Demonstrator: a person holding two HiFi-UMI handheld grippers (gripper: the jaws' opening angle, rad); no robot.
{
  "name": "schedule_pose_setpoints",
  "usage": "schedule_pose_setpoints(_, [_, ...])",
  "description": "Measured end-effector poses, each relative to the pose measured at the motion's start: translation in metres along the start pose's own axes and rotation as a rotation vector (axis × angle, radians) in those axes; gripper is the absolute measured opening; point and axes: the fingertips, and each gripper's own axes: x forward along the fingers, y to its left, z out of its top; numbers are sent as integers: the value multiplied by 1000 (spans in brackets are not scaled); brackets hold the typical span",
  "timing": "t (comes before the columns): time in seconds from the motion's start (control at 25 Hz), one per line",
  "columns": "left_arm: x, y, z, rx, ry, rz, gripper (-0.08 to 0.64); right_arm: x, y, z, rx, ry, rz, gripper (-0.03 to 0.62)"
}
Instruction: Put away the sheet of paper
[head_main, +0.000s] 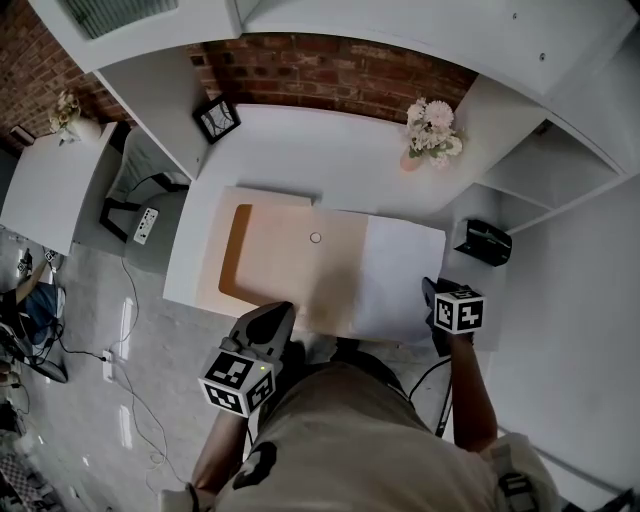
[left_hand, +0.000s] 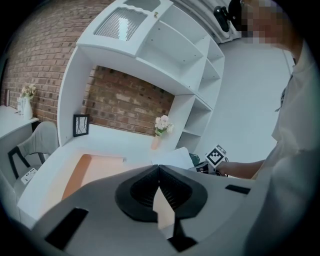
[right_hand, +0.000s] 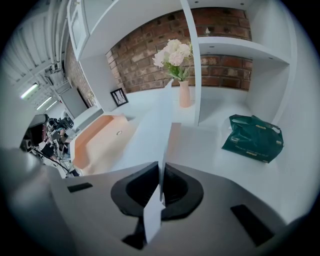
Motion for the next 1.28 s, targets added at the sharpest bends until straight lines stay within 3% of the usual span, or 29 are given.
schedule_pose_setpoints(0.2, [8, -13, 5, 7, 3, 24, 17, 8, -2, -1, 14, 7, 54, 28])
schedule_pose_setpoints(0.4, [18, -28, 5, 4, 9, 56, 17, 17, -3, 0, 112, 8, 169, 28])
schedule_pose_setpoints(0.68, [26, -40, 3, -6, 19, 85, 17, 22, -6, 3, 106, 22, 232, 28])
schedule_pose_setpoints(0.92, [22, -27, 1, 0, 32, 79, 15, 25, 2, 7, 117, 15, 218, 28])
schedule_pose_setpoints(1.28, [-4, 24, -2, 61, 14, 61, 15, 16, 9, 6, 120, 12, 89, 28])
